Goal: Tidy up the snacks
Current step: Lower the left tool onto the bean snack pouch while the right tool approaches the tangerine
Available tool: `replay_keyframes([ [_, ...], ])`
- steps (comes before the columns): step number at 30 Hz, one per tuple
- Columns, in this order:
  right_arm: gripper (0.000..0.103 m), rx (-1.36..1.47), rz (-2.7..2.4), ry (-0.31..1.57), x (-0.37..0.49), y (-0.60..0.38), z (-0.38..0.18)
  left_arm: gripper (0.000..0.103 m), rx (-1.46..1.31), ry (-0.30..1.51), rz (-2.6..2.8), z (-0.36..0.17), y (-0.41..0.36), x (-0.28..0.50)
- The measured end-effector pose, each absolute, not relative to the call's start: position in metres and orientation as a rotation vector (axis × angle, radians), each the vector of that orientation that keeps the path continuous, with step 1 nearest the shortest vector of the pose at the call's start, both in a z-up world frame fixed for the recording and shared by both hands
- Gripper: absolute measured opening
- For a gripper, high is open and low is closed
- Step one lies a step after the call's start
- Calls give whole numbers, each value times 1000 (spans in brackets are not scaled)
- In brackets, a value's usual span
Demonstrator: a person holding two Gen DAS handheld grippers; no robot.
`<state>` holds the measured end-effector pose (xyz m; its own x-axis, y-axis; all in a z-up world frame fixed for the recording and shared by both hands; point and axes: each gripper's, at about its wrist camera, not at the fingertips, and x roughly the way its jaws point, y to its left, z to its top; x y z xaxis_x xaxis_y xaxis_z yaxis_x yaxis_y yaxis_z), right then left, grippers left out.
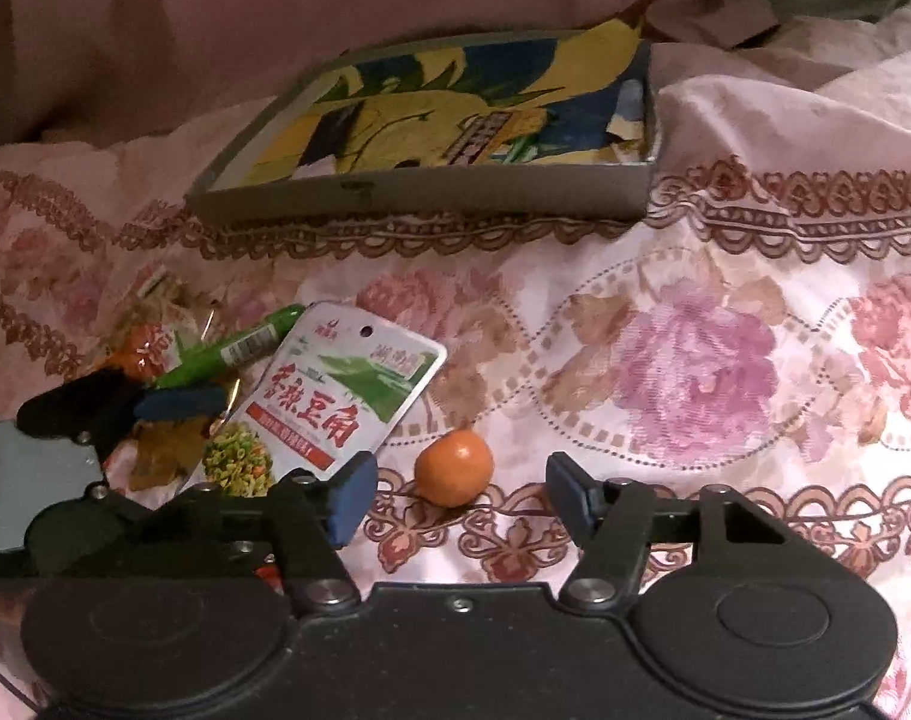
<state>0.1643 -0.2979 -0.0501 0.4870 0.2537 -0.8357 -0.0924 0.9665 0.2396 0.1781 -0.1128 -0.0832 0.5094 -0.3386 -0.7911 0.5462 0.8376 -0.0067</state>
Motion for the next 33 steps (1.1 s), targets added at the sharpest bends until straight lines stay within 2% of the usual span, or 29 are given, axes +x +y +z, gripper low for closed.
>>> replay_keyframes([
  [6,63,131,226,1040,168,-289,-55,103,291,889,-568,-88,-119,179],
  [11,47,96,220,1065,171,-282,-62,102,327,887,-576,-92,-122,178],
  [23,35,126,184,1074,174,-285,-67,102,341,894,-600,-97,-123,180],
  [28,35,117,185,1066,171,-284,-66,98,343,894,-595,-97,-122,180],
  [33,35,131,188,1059,171,-286,-64,88,344,889,-576,-94,-120,179],
])
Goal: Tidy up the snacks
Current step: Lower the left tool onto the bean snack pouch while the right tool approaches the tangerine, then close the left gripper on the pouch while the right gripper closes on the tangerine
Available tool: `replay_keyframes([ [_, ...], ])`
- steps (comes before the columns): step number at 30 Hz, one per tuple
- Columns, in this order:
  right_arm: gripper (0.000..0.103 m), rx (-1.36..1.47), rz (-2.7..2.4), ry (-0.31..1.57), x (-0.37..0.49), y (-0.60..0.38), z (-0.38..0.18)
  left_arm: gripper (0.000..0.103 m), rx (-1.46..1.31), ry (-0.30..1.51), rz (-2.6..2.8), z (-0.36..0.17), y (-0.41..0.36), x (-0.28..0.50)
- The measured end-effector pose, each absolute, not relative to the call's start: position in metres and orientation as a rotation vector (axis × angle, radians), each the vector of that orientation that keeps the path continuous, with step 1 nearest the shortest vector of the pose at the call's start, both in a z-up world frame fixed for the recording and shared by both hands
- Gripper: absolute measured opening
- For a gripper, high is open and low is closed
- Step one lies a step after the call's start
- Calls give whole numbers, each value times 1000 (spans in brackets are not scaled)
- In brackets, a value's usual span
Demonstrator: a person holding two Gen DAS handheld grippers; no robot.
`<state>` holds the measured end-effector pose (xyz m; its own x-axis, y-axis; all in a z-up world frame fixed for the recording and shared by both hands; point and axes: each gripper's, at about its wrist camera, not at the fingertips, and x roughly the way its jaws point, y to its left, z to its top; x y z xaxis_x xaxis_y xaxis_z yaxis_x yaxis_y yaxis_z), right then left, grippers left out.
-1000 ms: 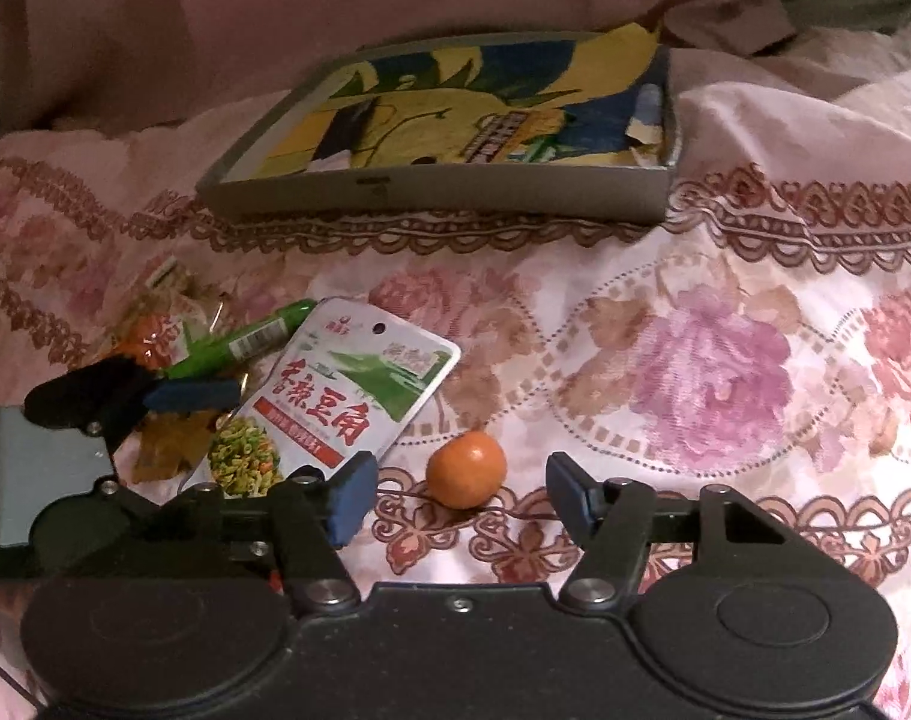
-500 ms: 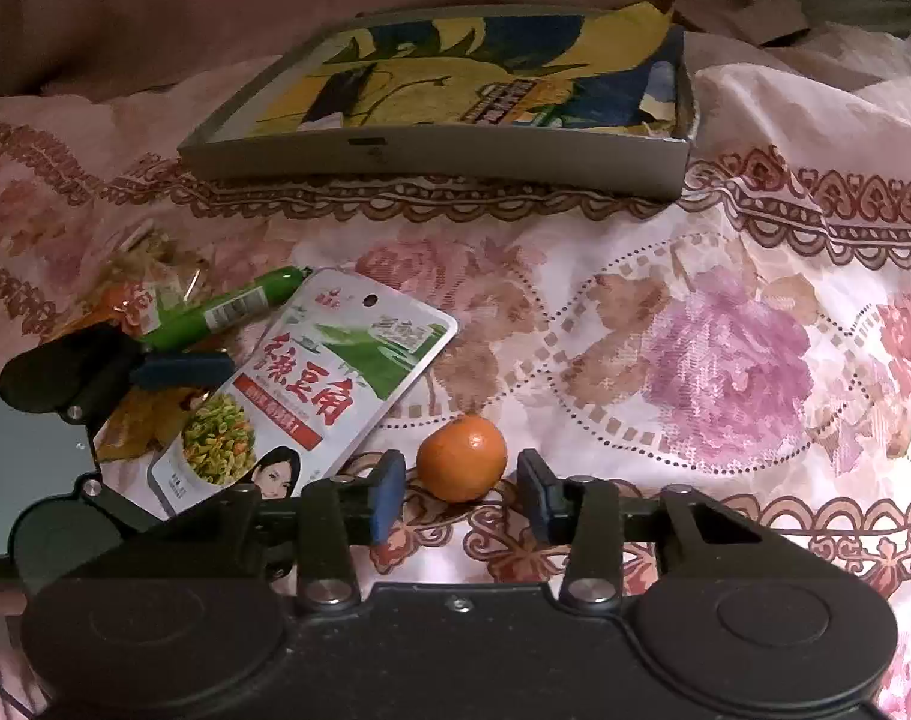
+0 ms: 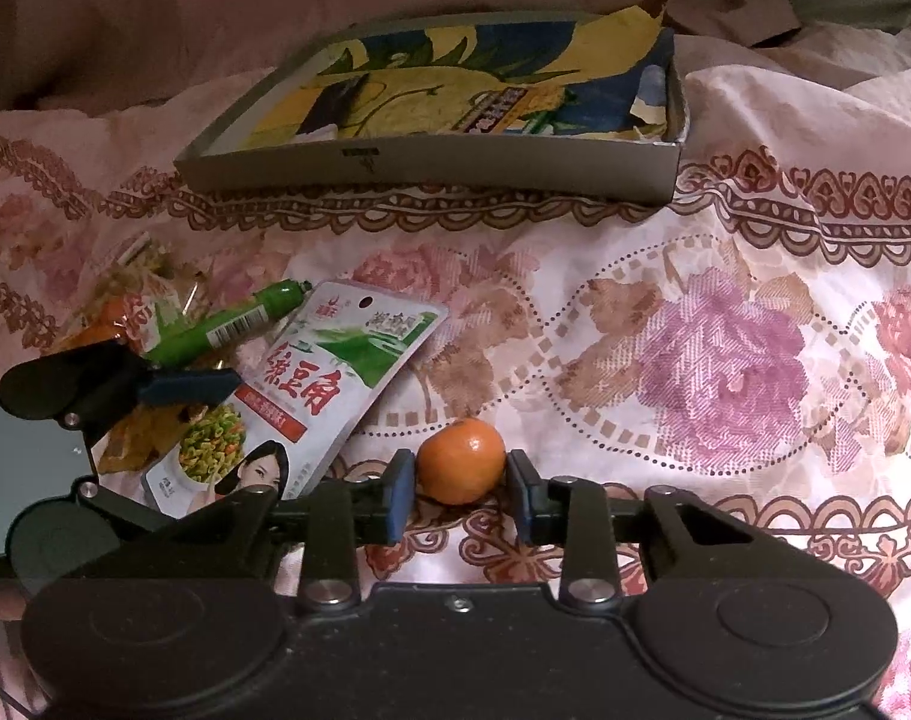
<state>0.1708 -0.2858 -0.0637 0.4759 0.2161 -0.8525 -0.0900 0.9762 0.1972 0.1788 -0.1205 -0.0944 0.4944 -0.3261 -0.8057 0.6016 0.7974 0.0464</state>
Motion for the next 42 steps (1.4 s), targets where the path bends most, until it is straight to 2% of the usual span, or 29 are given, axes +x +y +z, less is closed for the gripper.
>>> replay_keyframes([
  [9,35,127,197,1043,170,-284,-61,75,318,890,-561,-90,-118,180],
  [17,35,142,181,1013,170,-289,-56,71,287,883,-555,-88,-117,179],
  [30,35,145,168,986,168,-290,-53,58,219,845,-529,-80,-112,177],
  [42,35,143,150,969,167,-291,-51,55,214,794,-516,-73,-111,174],
])
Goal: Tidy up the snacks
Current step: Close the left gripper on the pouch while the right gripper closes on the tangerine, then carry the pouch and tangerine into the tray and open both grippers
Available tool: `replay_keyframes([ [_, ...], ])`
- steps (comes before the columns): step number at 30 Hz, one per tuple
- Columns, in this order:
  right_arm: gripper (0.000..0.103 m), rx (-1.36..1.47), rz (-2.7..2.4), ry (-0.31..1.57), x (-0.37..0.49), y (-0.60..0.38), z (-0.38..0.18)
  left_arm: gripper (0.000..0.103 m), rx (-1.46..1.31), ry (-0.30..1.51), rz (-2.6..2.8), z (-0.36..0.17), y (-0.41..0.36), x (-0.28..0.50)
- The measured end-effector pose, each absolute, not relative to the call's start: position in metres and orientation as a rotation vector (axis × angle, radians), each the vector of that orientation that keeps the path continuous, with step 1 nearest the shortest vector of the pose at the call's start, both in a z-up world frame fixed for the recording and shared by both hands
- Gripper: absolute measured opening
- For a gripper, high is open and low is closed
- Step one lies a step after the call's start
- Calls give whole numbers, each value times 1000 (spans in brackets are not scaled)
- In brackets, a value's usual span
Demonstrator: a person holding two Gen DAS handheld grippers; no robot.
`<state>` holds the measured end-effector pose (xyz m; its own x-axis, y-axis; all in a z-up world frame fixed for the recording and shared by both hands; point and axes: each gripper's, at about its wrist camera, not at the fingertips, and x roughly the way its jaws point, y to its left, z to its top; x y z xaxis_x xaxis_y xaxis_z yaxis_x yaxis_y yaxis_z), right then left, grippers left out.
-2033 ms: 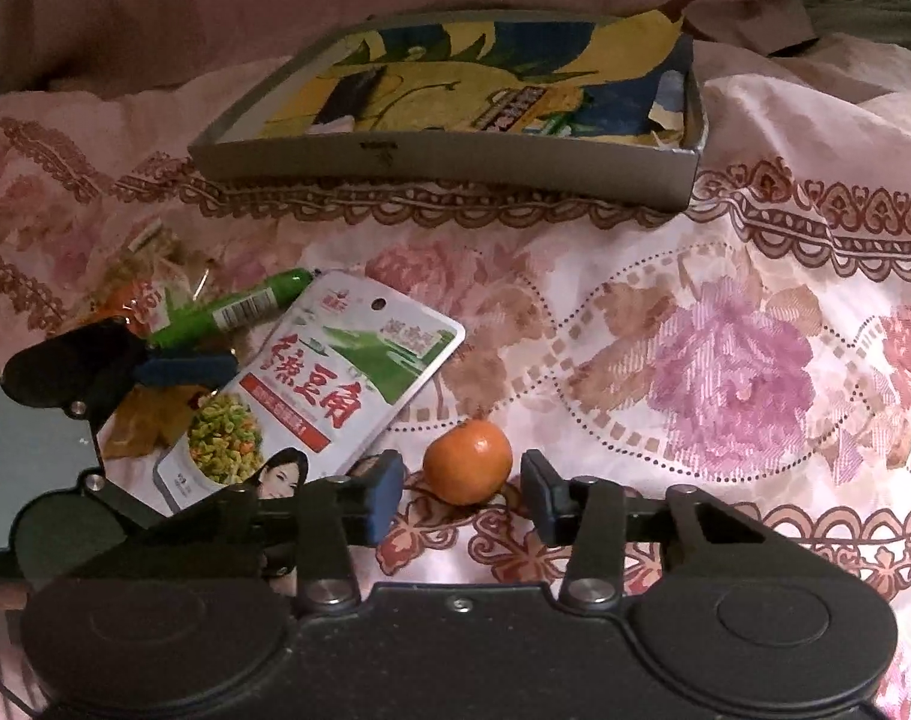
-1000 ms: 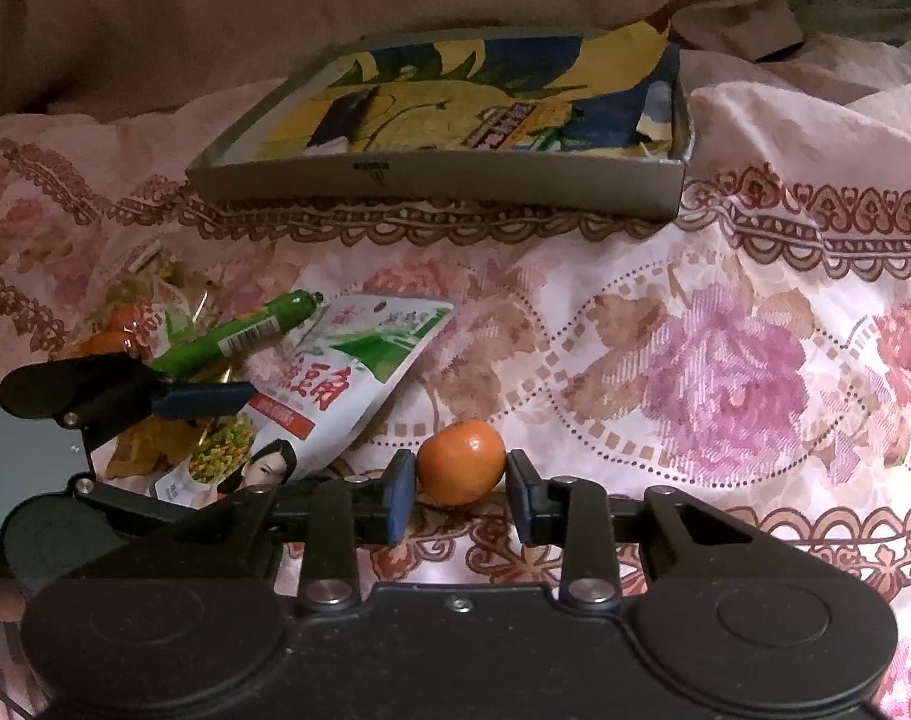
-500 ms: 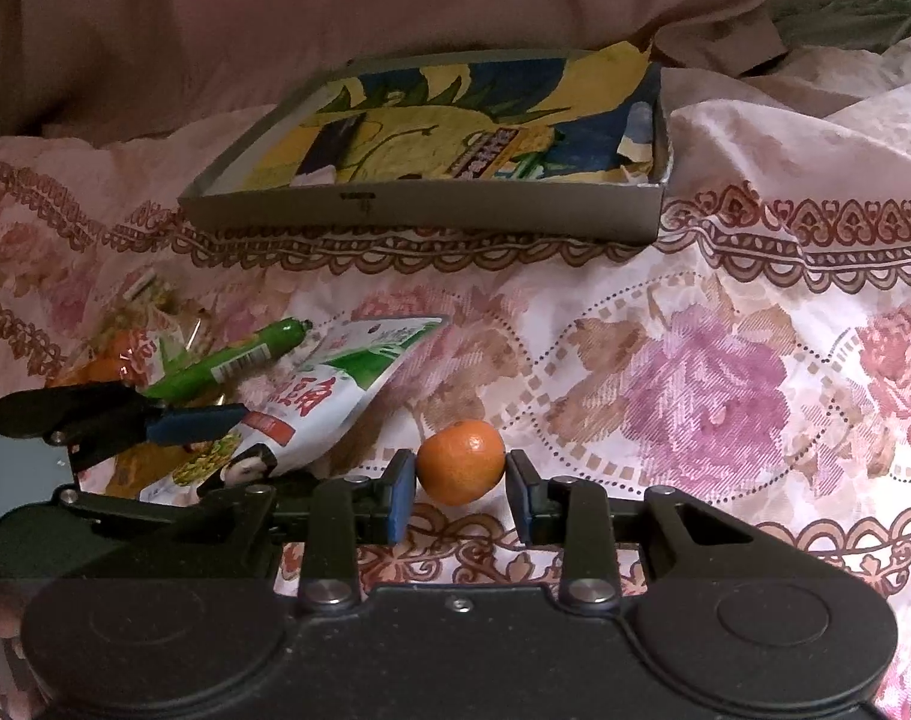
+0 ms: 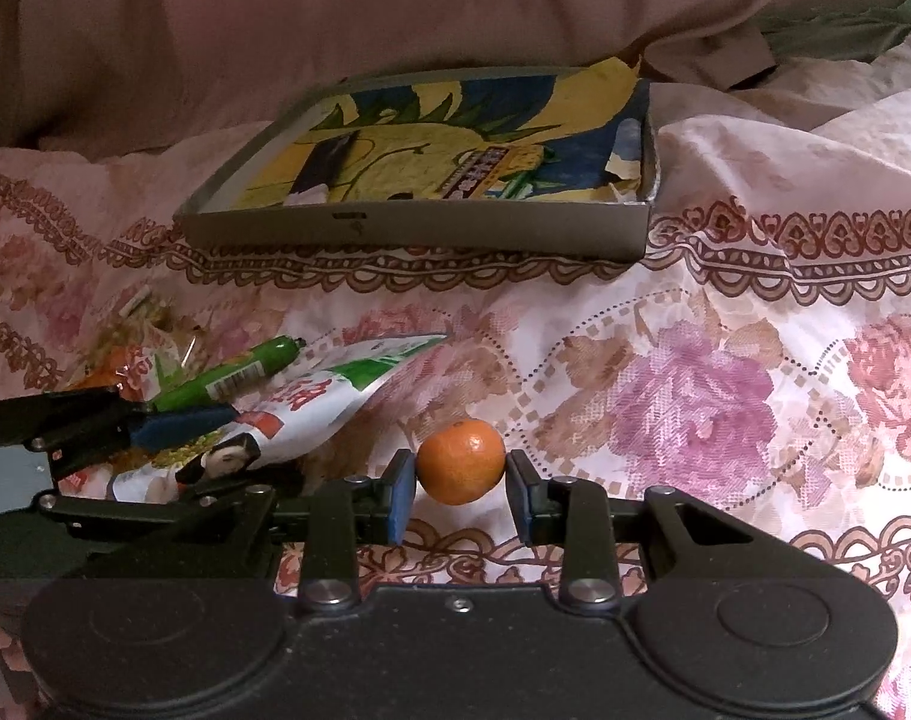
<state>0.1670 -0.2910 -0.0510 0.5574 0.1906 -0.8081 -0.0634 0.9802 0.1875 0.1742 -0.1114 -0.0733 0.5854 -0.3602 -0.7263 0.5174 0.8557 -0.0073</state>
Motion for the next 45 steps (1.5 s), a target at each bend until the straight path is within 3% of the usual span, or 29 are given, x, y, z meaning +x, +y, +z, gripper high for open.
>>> replay_keyframes([
  [26,35,141,146,955,165,-290,-49,40,239,675,-492,-65,-110,164],
  [28,35,143,144,955,165,-290,-49,38,246,656,-487,-63,-110,163],
  [33,35,142,144,949,165,-290,-48,21,215,608,-471,-55,-106,161],
  [45,35,154,122,828,168,-294,-30,20,91,567,-435,-33,-90,177],
])
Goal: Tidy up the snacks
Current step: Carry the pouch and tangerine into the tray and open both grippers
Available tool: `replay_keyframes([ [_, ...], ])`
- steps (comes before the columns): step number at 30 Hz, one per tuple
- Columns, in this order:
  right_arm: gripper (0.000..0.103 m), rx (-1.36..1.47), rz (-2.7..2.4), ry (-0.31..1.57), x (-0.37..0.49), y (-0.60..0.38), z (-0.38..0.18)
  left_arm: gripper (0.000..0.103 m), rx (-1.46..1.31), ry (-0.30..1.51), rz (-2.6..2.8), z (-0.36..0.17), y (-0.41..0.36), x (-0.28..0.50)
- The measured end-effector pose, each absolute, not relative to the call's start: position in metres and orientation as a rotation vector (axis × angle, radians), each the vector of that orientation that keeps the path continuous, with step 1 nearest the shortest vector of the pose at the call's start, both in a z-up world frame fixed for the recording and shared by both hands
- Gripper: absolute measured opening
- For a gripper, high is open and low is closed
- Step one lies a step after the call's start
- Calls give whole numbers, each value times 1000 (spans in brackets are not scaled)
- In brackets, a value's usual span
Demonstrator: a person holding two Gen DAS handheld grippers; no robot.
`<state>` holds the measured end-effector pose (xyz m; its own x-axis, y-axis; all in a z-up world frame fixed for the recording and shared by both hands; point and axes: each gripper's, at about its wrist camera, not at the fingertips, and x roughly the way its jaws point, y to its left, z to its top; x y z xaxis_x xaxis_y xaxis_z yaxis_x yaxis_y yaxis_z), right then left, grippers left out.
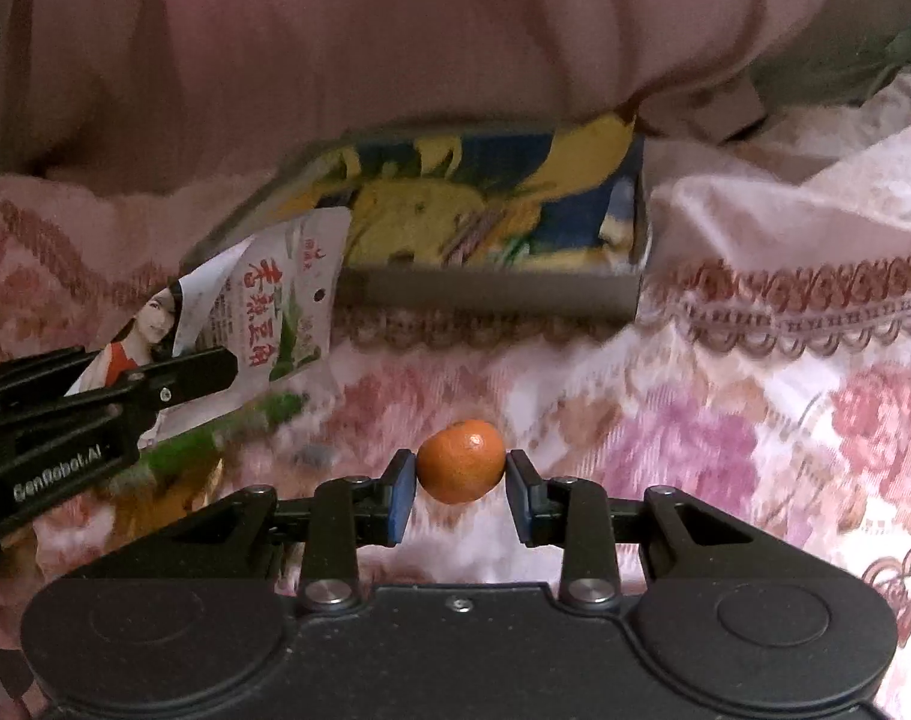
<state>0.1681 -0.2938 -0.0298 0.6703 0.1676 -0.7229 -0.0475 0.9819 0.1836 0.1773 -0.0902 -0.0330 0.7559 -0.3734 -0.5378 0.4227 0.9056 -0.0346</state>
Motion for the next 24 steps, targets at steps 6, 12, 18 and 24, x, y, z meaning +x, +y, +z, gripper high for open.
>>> replay_keyframes([
  [6,35,215,80,714,185,-303,-15,20,10,520,-390,-14,-83,215],
  [12,35,258,56,636,208,-309,-6,20,-62,452,-378,-4,-78,253],
  [18,35,243,27,611,241,-311,-15,20,-135,451,-346,-14,-70,285],
  [24,35,217,19,640,265,-302,-37,20,-213,498,-304,-32,-51,311],
])
